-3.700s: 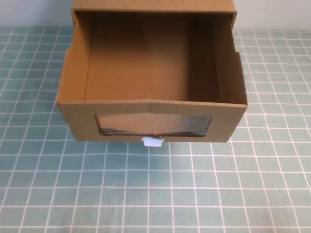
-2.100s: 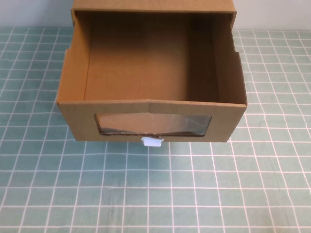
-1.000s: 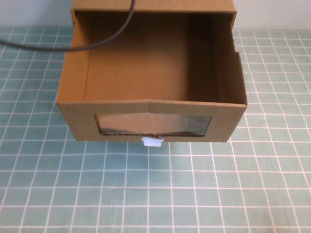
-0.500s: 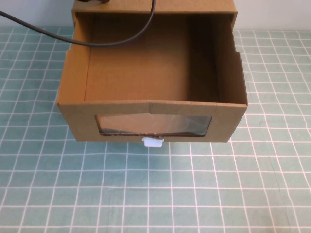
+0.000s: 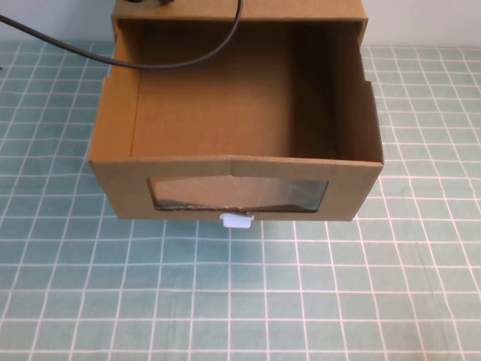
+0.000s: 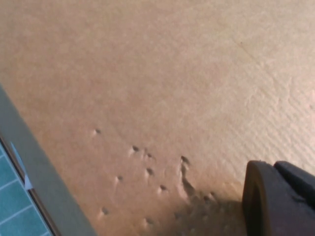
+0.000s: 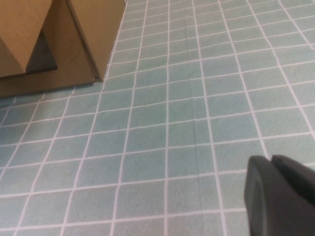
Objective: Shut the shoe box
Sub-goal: Close the shoe box with your right arm
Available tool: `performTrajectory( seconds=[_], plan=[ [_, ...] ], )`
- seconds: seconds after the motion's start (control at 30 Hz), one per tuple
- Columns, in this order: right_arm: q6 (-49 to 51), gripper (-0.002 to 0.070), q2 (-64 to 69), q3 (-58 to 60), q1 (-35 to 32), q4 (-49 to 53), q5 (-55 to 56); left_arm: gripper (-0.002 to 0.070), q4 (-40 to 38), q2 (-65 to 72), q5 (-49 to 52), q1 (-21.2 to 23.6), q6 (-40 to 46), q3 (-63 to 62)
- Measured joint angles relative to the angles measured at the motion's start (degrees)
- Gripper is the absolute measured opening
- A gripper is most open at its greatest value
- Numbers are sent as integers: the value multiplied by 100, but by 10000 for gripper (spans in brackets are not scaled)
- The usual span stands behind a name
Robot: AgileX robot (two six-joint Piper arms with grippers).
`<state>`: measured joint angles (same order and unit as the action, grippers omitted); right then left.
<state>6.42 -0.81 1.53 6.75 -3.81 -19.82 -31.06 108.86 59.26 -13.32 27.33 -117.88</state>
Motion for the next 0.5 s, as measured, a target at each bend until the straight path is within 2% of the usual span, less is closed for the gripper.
performTrajectory(
  seconds=[0.13,0.37,0.5],
  plan=[
    [0,-11,0,0,0,-191,482,-5,-14,0,10,0,4,0],
    [0,-11,0,0,0,-1319,2272,-5,-325,34,67,0,56,0],
    [0,-11,0,0,0,-1534,2809,-5,-361,34,81,0,81,0]
  ],
)
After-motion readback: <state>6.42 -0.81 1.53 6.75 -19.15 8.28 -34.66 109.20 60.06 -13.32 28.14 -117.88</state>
